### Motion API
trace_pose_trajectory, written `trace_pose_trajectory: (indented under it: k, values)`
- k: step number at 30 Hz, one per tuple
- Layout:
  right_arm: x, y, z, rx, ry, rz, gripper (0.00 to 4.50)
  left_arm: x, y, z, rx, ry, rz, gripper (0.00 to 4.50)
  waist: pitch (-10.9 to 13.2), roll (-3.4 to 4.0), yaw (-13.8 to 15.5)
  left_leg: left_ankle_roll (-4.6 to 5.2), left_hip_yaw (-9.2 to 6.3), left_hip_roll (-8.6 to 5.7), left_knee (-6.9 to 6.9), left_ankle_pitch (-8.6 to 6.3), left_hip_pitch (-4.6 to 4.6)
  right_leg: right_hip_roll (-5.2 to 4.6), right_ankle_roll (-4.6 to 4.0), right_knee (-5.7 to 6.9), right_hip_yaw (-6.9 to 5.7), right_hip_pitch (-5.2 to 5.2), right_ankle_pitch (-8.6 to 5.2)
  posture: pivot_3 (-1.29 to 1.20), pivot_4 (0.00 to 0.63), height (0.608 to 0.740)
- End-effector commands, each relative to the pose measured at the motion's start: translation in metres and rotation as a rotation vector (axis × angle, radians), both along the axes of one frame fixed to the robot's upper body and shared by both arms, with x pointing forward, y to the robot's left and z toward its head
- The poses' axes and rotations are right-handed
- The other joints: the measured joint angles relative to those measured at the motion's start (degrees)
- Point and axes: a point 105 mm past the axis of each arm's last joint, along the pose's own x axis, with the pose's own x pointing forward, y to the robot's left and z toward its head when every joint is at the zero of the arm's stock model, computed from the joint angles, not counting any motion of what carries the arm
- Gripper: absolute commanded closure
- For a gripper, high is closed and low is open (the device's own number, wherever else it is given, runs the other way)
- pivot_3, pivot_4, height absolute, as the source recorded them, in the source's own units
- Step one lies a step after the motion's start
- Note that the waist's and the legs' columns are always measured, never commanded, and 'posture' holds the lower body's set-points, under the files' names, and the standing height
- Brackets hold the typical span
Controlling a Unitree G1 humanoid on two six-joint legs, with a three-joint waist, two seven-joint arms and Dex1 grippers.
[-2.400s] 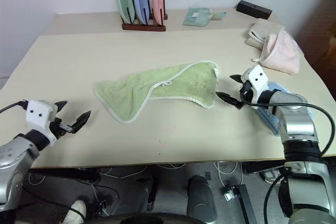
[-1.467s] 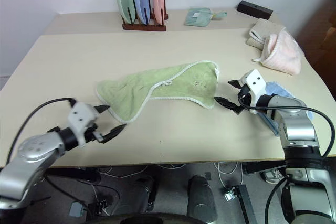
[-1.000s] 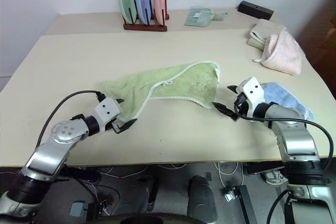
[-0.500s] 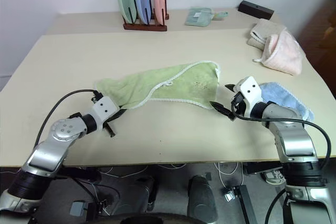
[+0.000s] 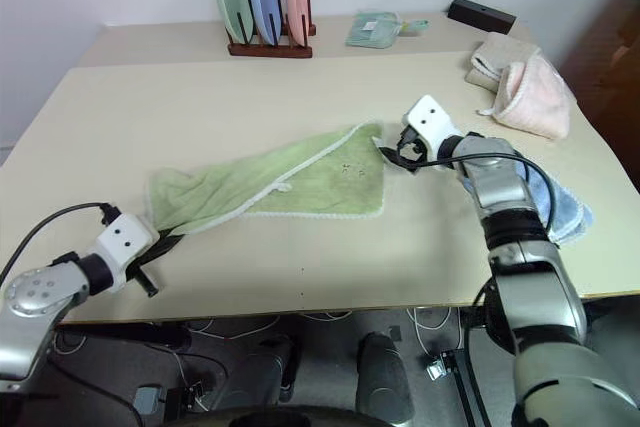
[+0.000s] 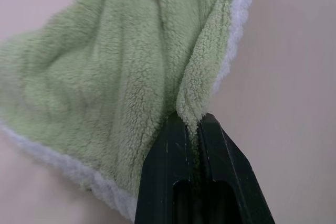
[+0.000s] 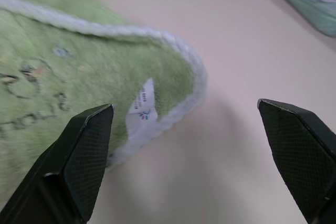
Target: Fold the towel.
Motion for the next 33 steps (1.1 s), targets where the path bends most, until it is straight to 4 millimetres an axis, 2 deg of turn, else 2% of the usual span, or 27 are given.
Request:
trace_pose_trajectory:
  k: [1, 8, 13, 16, 23, 25, 28, 33]
  values:
    - [0.011, 0.016, 0.018, -0.007, -0.056, 0.046, 0.00, -0.006, 0.008, 0.006, 0.021, -0.023, 0.001, 4.41, 0.0, 0.01, -0.2, 0.00, 0.01, 0.00, -0.01, 0.00, 0.00, 0.00, 0.00, 0.02, 0.02, -0.02, 0.00, 0.00, 0.150, 0.740]
    - [0.026, 0.051, 0.018, 0.136, 0.022, 0.036, 0.00, -0.011, 0.003, 0.003, -0.002, -0.017, 0.000, 4.41, 0.0, 0.02, -1.2, -0.02, 0.06, 0.07, -0.10, 0.01, 0.03, 0.15, -0.08, 0.16, 0.19, -0.16, 0.04, 0.00, 0.150, 0.740]
    - [0.031, 0.059, 0.015, 0.127, 0.035, -0.009, 0.00, -0.014, -0.002, 0.003, -0.014, -0.014, -0.001, 4.41, 0.0, 0.03, -1.4, -0.03, 0.11, 0.06, -0.15, 0.02, 0.02, 0.17, -0.09, 0.19, 0.31, -0.27, 0.05, 0.00, 0.150, 0.740]
    - [0.035, 0.060, 0.010, 0.158, 0.059, -0.082, 0.87, -0.016, -0.003, 0.004, -0.019, -0.010, 0.005, 4.50, 0.0, 0.02, -1.6, -0.05, 0.30, 0.06, -0.26, 0.03, 0.04, 0.25, -0.12, 0.22, 0.51, -0.40, 0.07, 0.00, 0.150, 0.740]
    - [0.035, 0.062, 0.005, 0.218, 0.088, -0.103, 4.35, -0.023, -0.003, 0.004, -0.030, 0.005, 0.014, 4.50, 0.0, 0.02, -1.7, -0.05, 0.75, 0.17, -0.39, 0.03, 0.09, 0.43, -0.19, 0.22, 0.95, -0.63, 0.13, 0.00, 0.150, 0.740]
    - [0.034, 0.061, 0.005, 0.241, 0.108, -0.092, 4.18, -0.025, -0.001, 0.004, -0.028, 0.010, 0.019, 4.50, 0.0, 0.02, -1.7, -0.05, 0.76, 0.21, -0.39, 0.03, 0.09, 0.47, -0.21, 0.22, 0.97, -0.64, 0.14, 0.00, 0.150, 0.740]
    - [0.033, 0.057, 0.003, 0.253, 0.127, -0.094, 2.87, -0.024, 0.000, 0.003, -0.028, 0.012, 0.020, 4.50, 0.0, 0.02, -1.7, -0.05, 0.78, 0.24, -0.40, 0.03, 0.09, 0.51, -0.24, 0.21, 0.98, -0.64, 0.16, 0.00, 0.150, 0.740]
    - [0.031, 0.049, -0.010, 0.257, 0.210, -0.143, 0.35, -0.019, -0.006, 0.003, -0.034, 0.009, 0.006, 4.50, 0.0, 0.02, -1.7, -0.05, 0.79, 0.24, -0.40, 0.03, 0.09, 0.53, -0.25, 0.21, 0.99, -0.64, 0.17, 0.00, 0.150, 0.740]
